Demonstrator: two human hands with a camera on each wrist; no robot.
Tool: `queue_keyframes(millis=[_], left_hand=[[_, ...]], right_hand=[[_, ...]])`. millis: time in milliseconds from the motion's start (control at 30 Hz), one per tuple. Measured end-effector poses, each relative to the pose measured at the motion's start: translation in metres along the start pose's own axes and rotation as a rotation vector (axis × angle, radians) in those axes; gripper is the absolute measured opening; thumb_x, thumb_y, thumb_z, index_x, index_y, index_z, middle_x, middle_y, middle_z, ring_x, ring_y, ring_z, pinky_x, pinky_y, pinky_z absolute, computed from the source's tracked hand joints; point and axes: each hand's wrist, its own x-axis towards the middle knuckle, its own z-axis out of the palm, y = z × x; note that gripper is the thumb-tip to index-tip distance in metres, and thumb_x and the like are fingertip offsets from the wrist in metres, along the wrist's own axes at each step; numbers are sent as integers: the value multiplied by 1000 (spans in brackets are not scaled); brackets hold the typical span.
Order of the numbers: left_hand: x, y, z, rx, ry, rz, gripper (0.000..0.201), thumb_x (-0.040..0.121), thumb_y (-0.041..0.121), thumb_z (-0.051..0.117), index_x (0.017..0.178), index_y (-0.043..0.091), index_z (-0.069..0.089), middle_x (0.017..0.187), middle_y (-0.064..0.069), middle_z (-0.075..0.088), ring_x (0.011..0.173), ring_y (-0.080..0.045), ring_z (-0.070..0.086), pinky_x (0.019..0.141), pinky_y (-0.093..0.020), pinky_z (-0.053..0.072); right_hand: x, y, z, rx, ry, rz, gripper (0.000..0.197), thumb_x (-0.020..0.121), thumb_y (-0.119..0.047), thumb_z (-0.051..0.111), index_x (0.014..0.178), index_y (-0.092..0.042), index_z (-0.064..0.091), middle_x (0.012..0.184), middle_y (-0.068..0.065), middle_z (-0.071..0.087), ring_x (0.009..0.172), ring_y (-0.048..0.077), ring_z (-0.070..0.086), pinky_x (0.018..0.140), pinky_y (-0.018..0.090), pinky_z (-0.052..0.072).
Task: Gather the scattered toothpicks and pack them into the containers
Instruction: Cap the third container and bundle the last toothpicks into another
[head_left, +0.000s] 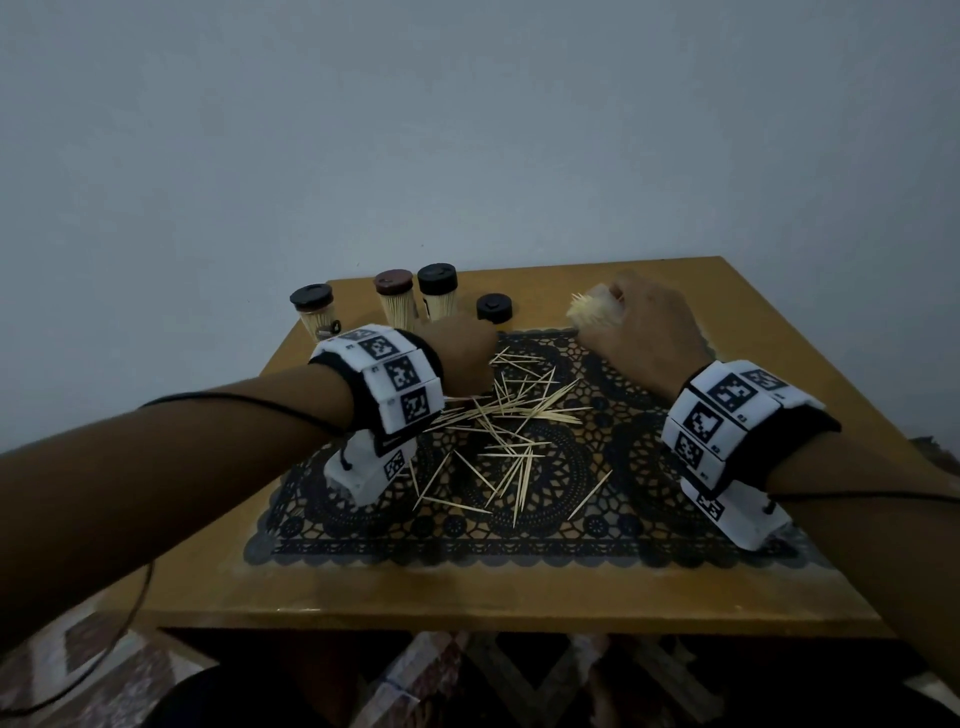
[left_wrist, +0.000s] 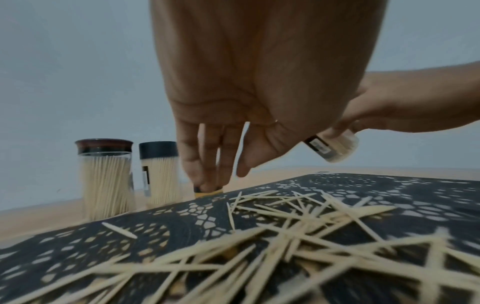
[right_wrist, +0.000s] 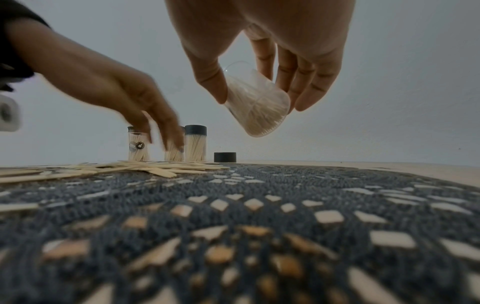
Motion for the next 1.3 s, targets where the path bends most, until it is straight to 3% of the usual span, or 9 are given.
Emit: queue_keyframes(millis=[33,100,233,333,500,667,833,1033,1300], left_hand=[[5,2,-3,-52,29,24,14,91,8,45,84,5,57,81,-11,54,71,-25,49,66,-35,43],[15,6,-3,-135,31,71,31,94,9,43,123,9,55,113,-14,60,98,-32,56,82,-40,48],[20,21,12,-180,-52,179,42,101,26,41,141,16,44,139,-11,50,119,-31,51,97,-41,44],[11,15,18,-76,-59,246,43,100,34,41,138,14,49,142,-10,46,126,-30,46,104,-44,39],[-20,-11,19,-120,19,357,29,97,22,48,116,12,67,120,-4,65,107,-25,60,93,-42,47],[-40,6,18,-133,107,337,34,98,29,48,128,15,54,128,-7,51,116,-23,47,98,-36,40],[-62,73,27,-150,125,694,48,92,32,58,136,14,48,135,-9,48,122,-25,45,101,-36,40],[-55,74,34,-116,245,829,14,82,4,62,95,6,66,101,-12,61,89,-29,59,70,-36,50],[-45,24,36,71,219,632,16,91,9,53,101,7,67,107,-7,61,103,-25,56,84,-38,51]], right_hand=[[-1,0,-1,3,-4,4,39,80,-42,72,101,-13,57,95,6,61,83,24,57,72,41,54],[-2,-1,-2,-2,-36,1,37,82,-43,70,100,-15,54,94,4,60,82,23,57,70,40,54],[-5,-4,-4,-26,-89,-5,34,83,-39,69,100,-15,52,93,3,58,80,20,55,57,28,39],[-5,-6,-6,-15,-84,-16,35,83,-35,71,102,-12,55,94,4,59,82,21,55,59,29,37],[-6,-7,-4,7,-87,-33,35,81,-35,73,98,-12,53,95,5,59,81,21,54,67,33,44],[-6,-8,-4,4,-81,-26,33,81,-34,73,95,-15,51,93,6,60,80,21,54,65,30,41],[-7,-10,-8,-15,-92,-2,37,82,-36,73,105,-12,55,96,3,57,87,21,54,66,29,39],[-7,-9,-9,-6,-91,-7,37,82,-35,73,103,-12,53,97,3,56,86,21,53,68,30,41],[-8,-10,-10,-3,-95,-1,36,84,-37,70,105,-13,54,96,2,56,86,20,53,66,30,39]])
